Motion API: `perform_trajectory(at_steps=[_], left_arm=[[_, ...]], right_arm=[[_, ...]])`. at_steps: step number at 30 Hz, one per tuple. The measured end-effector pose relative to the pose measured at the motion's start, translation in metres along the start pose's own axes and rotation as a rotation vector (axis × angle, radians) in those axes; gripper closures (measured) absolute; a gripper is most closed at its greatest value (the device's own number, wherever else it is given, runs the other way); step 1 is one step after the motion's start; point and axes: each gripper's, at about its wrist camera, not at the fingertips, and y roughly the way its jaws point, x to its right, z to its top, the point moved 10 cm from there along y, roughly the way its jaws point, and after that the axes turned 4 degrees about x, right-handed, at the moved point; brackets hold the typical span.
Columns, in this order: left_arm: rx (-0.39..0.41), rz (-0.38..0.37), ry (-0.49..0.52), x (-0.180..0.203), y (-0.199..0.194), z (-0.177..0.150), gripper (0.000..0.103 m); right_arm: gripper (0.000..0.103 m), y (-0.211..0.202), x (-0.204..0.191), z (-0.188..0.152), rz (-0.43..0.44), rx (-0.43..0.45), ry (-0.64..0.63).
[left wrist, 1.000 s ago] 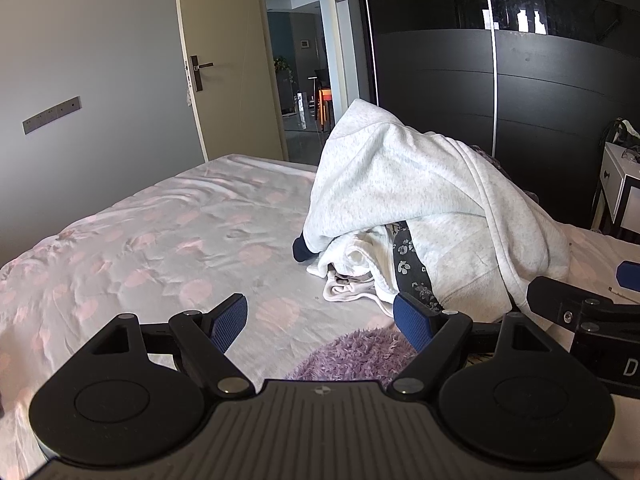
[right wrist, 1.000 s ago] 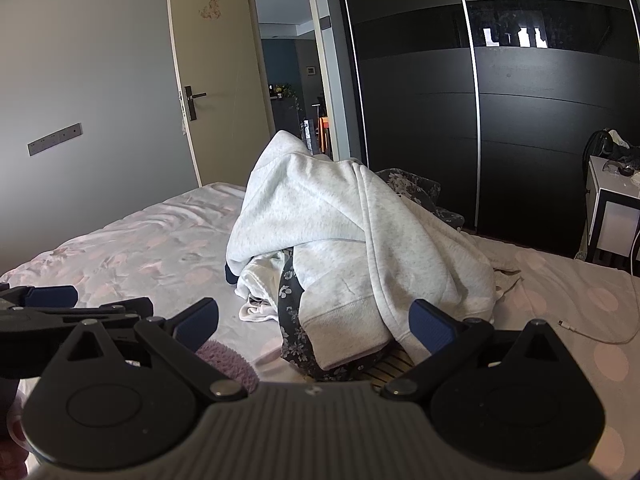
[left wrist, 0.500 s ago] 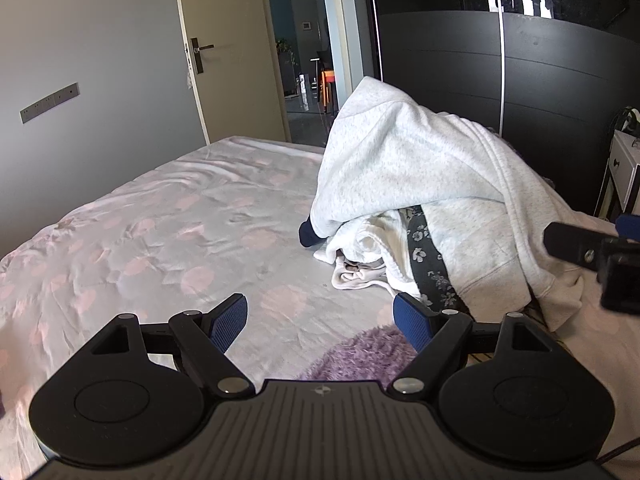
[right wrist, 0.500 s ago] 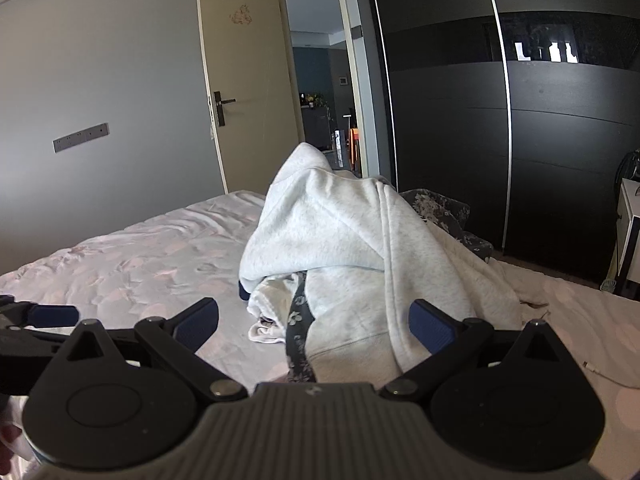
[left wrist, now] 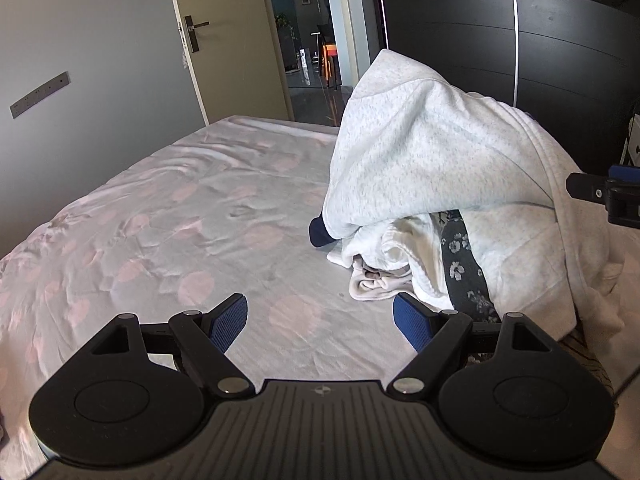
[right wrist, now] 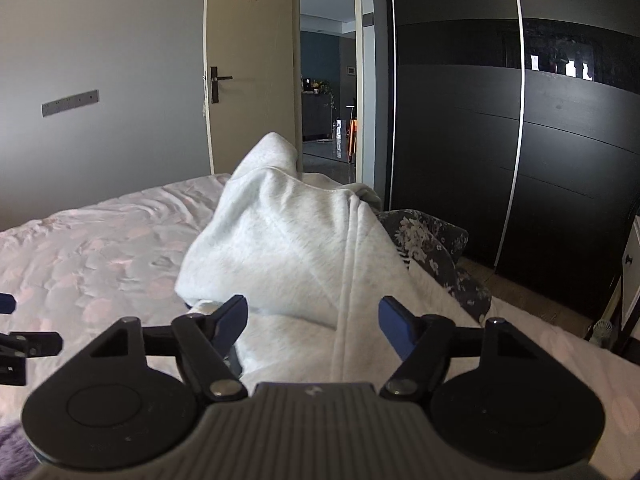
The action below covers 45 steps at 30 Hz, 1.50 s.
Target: Fold clothes
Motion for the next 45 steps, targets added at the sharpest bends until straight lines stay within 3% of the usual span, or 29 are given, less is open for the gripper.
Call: perform_trajectory(at_steps=[6, 12, 16, 18, 22, 25, 31, 39, 45], left_arm=[[-0.031, -0.007, 0.012, 0.003, 0.029, 0.014, 0.023], [-0.06, -0.033, -0.003, 0.005, 0.049, 0.023, 0.024], [-0.078, -0.025, 0.001, 0.003, 0.057, 0.025, 0.024], [-0.082, -0.017, -0.004, 0.0, 0.058, 0.027, 0.024], [-0.079, -0.009, -0.014, -0.004, 0.056, 0.029, 0.024], [-0.072, 0.0, -0.013, -0.004, 0.051, 0.031, 0.024], [-0.048, 0.01, -0.024, -0.003, 0.036, 0.037, 0.024], [-0.002, 0.034, -0.065, -0.018, 0.004, 0.051, 0.024], [0.011, 0.048, -0.103, -0.031, -0.021, 0.049, 0.024]], right_arm=[[0.03, 0.047, 0.022, 0.017, -0.036, -0.02, -0.01], [0.04, 0.084, 0.031, 0.035, -0.027, -0.042, 0.0], [0.054, 0.112, 0.041, 0.037, -0.003, -0.094, 0.046], [0.056, 0.123, 0.046, 0.041, 0.036, -0.11, 0.096], [0.084, 0.135, 0.049, 0.047, 0.108, -0.149, 0.162], [0.091, 0.122, 0.03, 0.053, 0.168, -0.137, 0.126], [0.091, 0.085, -0.024, 0.055, 0.315, -0.126, 0.076], [0.092, 0.006, -0.109, 0.045, 0.62, -0.095, -0.023], [0.093, -0.029, -0.145, 0.012, 0.738, -0.175, -0.035]])
